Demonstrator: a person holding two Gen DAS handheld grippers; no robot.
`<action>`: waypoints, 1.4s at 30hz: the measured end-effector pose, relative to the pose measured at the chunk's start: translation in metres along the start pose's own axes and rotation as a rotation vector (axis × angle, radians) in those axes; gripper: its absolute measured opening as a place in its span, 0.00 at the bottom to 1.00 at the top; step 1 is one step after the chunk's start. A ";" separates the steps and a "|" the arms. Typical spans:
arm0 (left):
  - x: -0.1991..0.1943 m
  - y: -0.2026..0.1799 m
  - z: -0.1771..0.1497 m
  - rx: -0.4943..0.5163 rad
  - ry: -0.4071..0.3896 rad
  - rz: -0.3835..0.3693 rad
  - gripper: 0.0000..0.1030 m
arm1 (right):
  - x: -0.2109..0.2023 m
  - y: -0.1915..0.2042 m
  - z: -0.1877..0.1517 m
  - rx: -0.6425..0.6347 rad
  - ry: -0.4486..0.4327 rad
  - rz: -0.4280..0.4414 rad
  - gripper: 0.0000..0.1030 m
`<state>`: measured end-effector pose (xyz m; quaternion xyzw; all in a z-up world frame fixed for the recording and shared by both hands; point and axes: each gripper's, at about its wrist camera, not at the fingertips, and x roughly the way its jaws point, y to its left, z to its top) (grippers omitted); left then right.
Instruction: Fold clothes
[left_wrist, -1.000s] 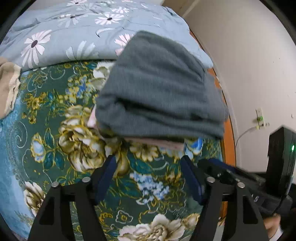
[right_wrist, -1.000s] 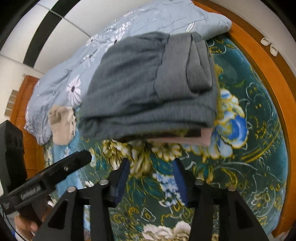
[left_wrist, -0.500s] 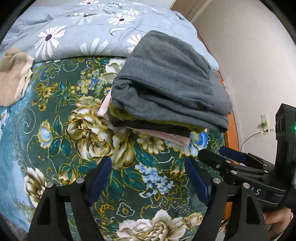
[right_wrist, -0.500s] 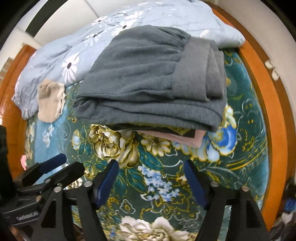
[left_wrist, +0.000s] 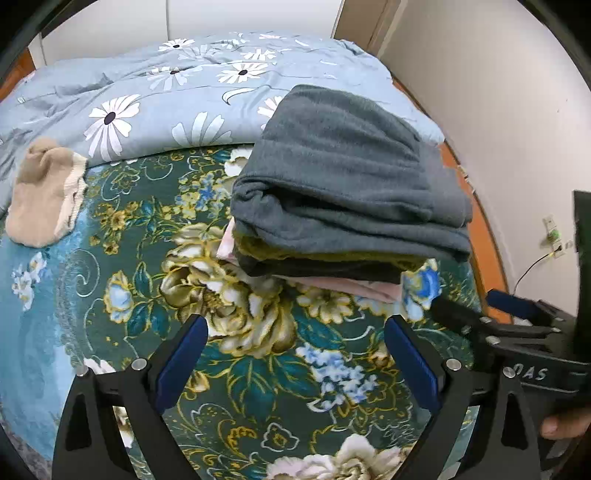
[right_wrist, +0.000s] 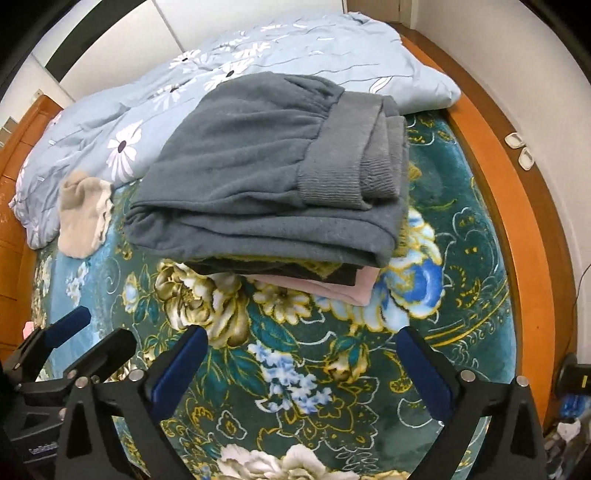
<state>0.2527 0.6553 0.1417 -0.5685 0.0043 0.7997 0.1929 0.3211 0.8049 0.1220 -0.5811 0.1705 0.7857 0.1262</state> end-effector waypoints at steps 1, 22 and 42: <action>0.000 -0.001 0.000 0.004 -0.005 0.005 0.94 | -0.001 -0.001 -0.001 0.003 -0.012 -0.002 1.00; 0.034 -0.014 0.020 0.024 0.037 0.094 0.94 | 0.020 -0.032 -0.002 0.041 -0.101 0.031 1.00; 0.050 -0.025 0.038 0.042 0.049 0.214 0.94 | 0.036 -0.038 0.009 0.005 -0.101 0.084 1.00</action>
